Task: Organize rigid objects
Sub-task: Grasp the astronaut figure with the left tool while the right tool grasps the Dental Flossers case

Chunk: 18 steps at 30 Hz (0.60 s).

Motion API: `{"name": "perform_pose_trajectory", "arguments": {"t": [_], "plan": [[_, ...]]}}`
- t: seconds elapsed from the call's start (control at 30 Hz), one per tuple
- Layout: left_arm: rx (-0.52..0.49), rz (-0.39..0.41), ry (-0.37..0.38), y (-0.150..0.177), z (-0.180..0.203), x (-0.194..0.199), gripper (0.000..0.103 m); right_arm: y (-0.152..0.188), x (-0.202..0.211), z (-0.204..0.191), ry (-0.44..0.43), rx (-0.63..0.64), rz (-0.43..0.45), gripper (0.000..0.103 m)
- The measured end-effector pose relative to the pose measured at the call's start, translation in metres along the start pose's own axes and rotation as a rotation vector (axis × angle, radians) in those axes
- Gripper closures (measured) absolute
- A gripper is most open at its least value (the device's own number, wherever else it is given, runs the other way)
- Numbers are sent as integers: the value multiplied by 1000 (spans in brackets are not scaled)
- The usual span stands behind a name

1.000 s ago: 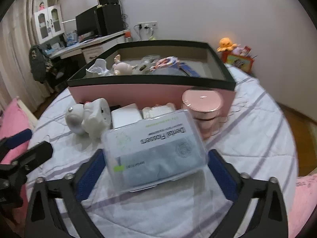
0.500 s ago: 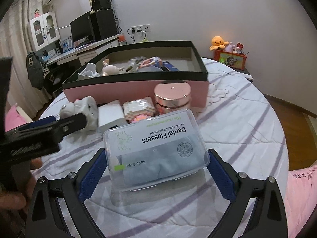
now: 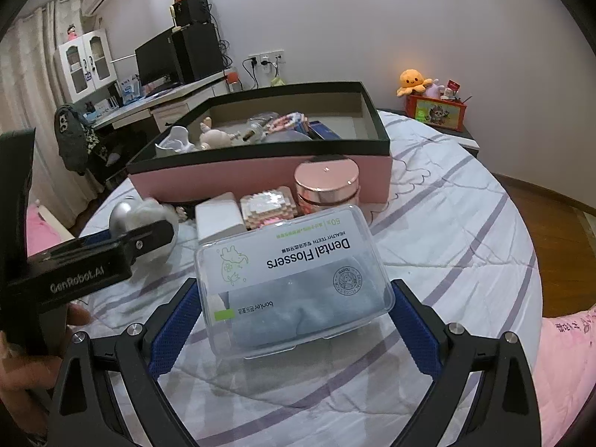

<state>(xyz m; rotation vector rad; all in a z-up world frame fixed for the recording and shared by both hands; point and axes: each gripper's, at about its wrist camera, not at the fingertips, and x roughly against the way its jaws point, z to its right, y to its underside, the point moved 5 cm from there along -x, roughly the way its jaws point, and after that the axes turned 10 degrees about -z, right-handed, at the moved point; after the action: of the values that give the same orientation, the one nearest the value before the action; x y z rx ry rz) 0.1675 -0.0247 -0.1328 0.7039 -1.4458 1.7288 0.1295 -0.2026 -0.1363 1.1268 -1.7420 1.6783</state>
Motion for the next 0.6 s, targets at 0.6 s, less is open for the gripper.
{"name": "perform_pose_trajectory", "arguments": {"t": [0.6], "plan": [[-1,-23,-10,-1,-10,-3,32,-6,-1,-9,-14,11,2,5]]}}
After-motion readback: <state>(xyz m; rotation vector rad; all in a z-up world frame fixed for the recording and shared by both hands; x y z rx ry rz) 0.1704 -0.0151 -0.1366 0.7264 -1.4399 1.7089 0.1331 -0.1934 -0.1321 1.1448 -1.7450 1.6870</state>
